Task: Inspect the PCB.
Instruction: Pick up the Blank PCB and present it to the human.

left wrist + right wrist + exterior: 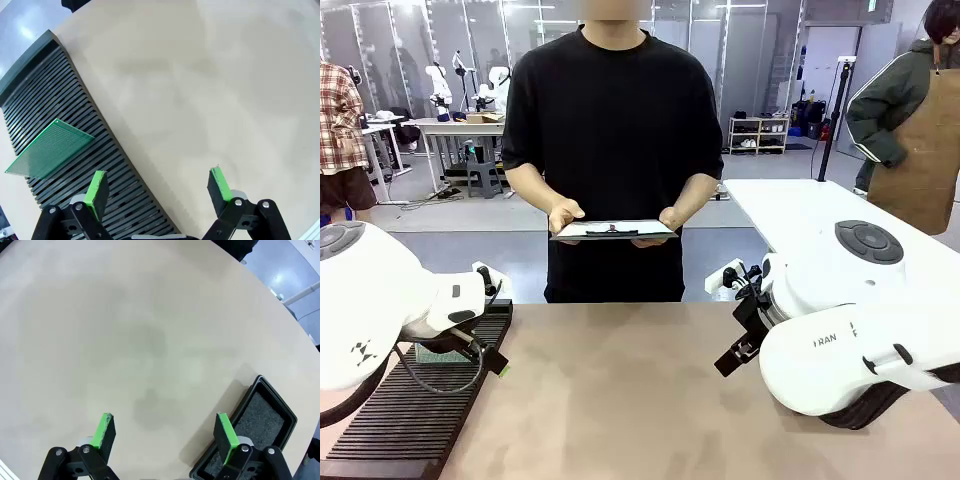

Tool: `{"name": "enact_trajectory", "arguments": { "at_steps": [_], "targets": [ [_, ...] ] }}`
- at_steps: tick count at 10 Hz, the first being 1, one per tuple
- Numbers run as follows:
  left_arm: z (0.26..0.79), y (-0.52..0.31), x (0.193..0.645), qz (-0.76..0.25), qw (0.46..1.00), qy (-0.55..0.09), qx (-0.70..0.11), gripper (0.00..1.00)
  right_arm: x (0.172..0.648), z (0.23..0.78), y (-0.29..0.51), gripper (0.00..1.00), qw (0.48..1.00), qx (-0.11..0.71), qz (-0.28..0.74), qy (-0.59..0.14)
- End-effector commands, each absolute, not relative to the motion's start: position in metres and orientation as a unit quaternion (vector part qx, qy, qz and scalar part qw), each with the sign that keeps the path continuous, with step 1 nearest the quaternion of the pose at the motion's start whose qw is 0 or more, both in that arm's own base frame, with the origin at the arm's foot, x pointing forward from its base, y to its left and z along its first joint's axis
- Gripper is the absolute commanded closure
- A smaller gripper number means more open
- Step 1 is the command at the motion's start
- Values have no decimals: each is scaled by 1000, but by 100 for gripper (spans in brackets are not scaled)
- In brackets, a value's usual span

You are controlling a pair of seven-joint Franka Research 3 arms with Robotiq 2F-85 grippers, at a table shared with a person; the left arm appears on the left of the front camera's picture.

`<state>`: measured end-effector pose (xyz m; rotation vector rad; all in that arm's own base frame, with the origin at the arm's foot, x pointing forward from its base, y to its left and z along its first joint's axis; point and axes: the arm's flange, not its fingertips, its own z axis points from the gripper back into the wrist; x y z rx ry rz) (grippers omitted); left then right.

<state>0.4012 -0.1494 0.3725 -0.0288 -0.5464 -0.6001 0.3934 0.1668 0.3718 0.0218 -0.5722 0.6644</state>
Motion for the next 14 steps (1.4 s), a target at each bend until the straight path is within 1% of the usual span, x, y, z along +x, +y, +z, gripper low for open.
{"name": "enact_trajectory", "arguments": {
  "at_steps": [1,11,12,13,14],
  "targets": [
    [372,-150,401,-292,919,-266,-14,0,393,372,167,0,905,11,322,-277],
    [372,-150,401,-292,919,-266,-14,0,393,372,167,0,905,10,323,-277],
    [393,-148,406,-312,918,-245,-16,0,396,392,160,0,911,26,322,-257],
    [413,-145,410,-310,923,-226,-12,0,400,419,151,0,913,54,317,-252],
    [438,-142,416,-298,934,-193,-46,0,400,446,141,0,918,62,319,-229]
  ]
}}
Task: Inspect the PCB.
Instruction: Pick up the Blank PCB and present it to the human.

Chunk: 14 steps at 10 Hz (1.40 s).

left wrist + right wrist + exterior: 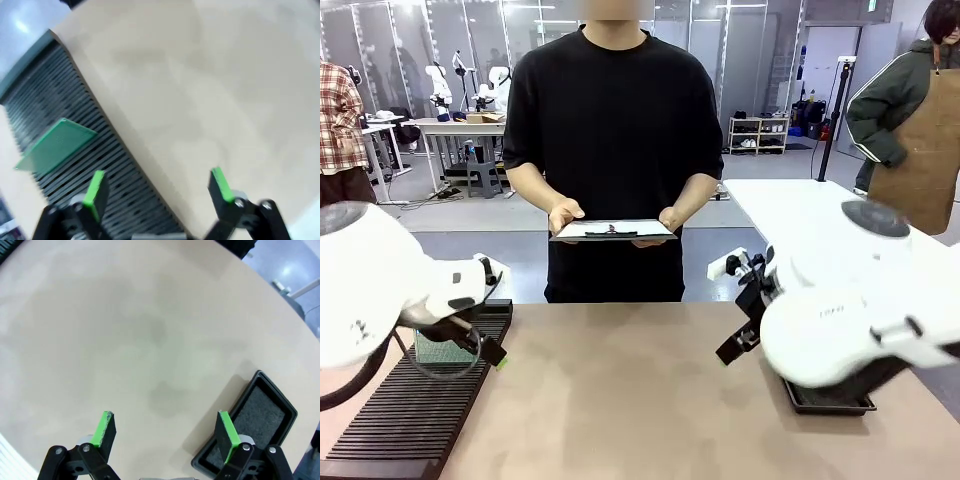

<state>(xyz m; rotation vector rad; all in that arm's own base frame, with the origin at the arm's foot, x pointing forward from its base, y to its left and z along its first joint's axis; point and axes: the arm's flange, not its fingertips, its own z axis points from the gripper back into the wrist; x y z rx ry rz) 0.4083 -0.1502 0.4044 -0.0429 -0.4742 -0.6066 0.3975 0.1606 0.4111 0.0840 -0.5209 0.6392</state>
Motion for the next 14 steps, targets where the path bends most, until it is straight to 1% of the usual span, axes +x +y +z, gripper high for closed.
{"name": "enact_trajectory", "arguments": {
  "at_steps": [1,3,5,7,9,11,12,13,14],
  "targets": [
    [462,-138,416,-289,938,-175,-76,0,397,467,132,0,920,74,321,-214],
    [507,-118,406,-265,939,-151,-161,0,386,504,106,0,923,109,310,-198],
    [550,-83,384,-271,919,-121,-261,0,369,535,67,0,921,183,300,-171],
    [577,-26,353,-275,880,-148,-358,0,333,566,10,0,897,279,282,-196],
    [577,27,327,-250,842,-190,-438,0,296,577,-41,0,858,364,270,-244],
    [569,65,309,-233,827,-220,-462,0,264,575,-80,0,828,405,261,-289],
    [563,83,302,-238,811,-233,-481,0,254,567,-97,0,814,428,247,-304],
    [551,103,299,-218,806,-239,-496,0,250,556,-109,0,802,456,235,-305],
    [538,116,299,-209,799,-246,-507,0,250,546,-115,0,801,461,227,-307]
  ]
}}
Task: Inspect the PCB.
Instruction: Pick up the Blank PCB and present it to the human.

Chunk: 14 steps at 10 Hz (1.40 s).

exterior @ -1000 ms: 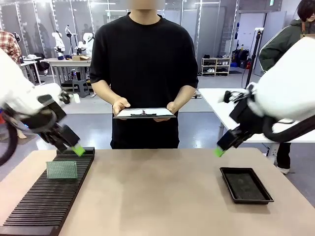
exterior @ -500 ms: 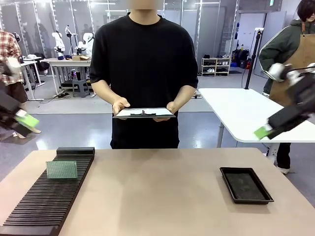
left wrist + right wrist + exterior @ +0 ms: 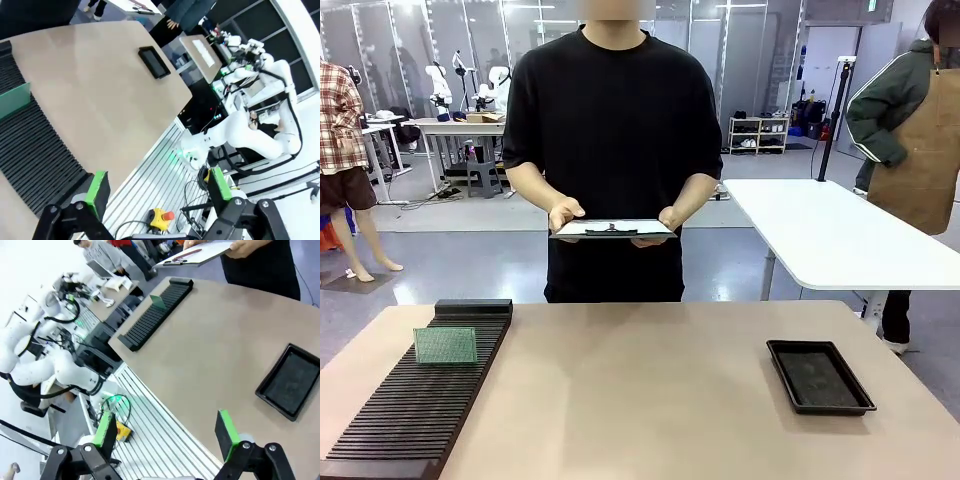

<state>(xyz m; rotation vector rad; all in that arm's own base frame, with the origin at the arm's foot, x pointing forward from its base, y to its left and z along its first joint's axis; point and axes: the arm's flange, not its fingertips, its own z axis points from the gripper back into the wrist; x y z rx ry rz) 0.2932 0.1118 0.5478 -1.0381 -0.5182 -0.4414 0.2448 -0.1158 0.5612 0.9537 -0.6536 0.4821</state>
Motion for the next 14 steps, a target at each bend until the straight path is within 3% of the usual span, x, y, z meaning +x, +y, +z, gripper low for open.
{"name": "enact_trajectory", "arguments": {
  "at_steps": [1,3,12,13,14],
  "targets": [
    [527,126,296,-212,787,-262,-517,0,249,539,-117,0,799,463,225,-311],
    [522,134,292,-207,783,-281,-514,0,250,533,-113,0,805,452,239,-302],
    [524,131,290,-199,798,-261,-505,0,248,533,-120,0,805,461,221,-303],
    [521,131,289,-195,807,-256,-496,0,248,533,-120,0,805,461,221,-303],
    [538,121,290,-239,834,-258,-425,0,248,533,-120,0,805,461,221,-303]
  ]
}}
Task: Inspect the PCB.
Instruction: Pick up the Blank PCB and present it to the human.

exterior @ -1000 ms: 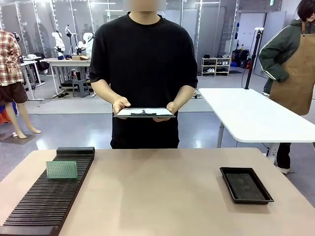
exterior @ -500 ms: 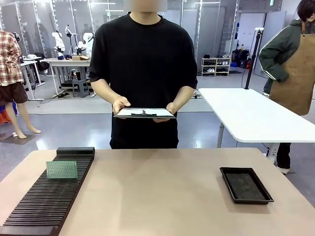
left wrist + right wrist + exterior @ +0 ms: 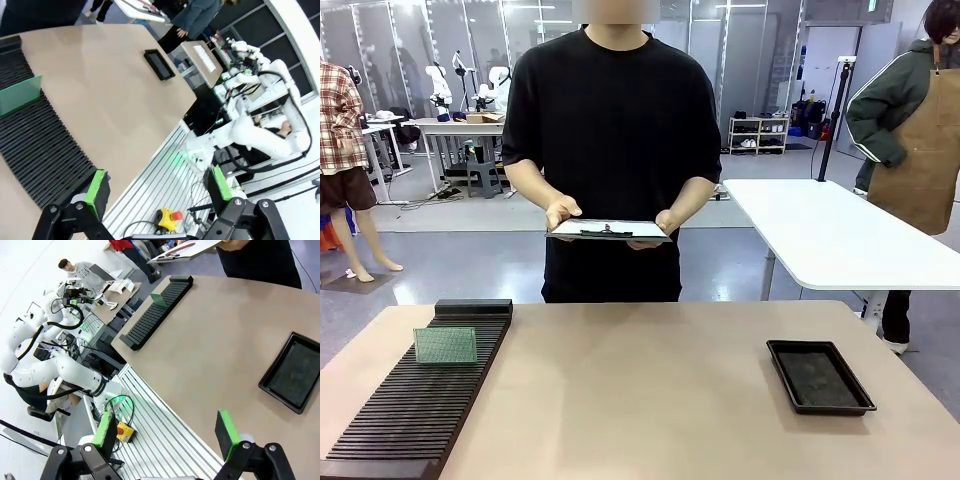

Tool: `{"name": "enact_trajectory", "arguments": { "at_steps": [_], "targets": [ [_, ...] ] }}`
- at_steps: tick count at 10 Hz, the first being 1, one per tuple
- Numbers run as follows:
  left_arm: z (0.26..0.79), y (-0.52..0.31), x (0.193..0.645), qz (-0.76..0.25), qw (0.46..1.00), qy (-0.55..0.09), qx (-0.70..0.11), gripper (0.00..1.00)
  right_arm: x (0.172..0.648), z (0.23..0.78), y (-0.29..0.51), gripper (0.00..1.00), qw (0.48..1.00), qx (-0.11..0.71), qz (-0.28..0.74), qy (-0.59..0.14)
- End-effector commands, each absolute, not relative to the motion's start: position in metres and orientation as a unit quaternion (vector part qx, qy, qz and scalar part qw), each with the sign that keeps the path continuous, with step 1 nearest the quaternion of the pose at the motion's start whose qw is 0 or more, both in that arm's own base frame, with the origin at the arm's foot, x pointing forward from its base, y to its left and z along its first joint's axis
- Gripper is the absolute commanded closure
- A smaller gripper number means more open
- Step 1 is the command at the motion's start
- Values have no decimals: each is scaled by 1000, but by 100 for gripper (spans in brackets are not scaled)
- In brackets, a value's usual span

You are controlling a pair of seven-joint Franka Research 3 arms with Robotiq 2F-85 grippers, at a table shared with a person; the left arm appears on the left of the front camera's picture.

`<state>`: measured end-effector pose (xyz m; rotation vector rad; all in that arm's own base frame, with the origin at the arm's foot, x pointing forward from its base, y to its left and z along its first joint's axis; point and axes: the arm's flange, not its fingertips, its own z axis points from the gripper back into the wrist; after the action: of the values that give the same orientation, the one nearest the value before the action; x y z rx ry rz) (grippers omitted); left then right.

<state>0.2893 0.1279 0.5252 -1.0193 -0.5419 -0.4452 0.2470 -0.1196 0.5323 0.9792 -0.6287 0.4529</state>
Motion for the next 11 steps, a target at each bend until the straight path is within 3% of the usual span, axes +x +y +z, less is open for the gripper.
{"name": "enact_trajectory", "arguments": {
  "at_steps": [1,4,6,9,11],
  "targets": [
    [554,105,293,-296,847,-245,-367,0,248,533,-120,0,805,461,221,-303],
    [567,33,336,-447,864,-174,-149,0,248,533,-120,0,805,461,221,-303],
    [554,-1,365,-525,839,-139,11,0,248,533,-120,0,805,461,221,-303],
    [527,-28,388,-577,812,-87,22,0,248,533,-120,0,805,461,221,-303],
    [529,-28,385,-577,805,-138,-12,0,248,533,-120,0,805,461,221,-303]
  ]
}}
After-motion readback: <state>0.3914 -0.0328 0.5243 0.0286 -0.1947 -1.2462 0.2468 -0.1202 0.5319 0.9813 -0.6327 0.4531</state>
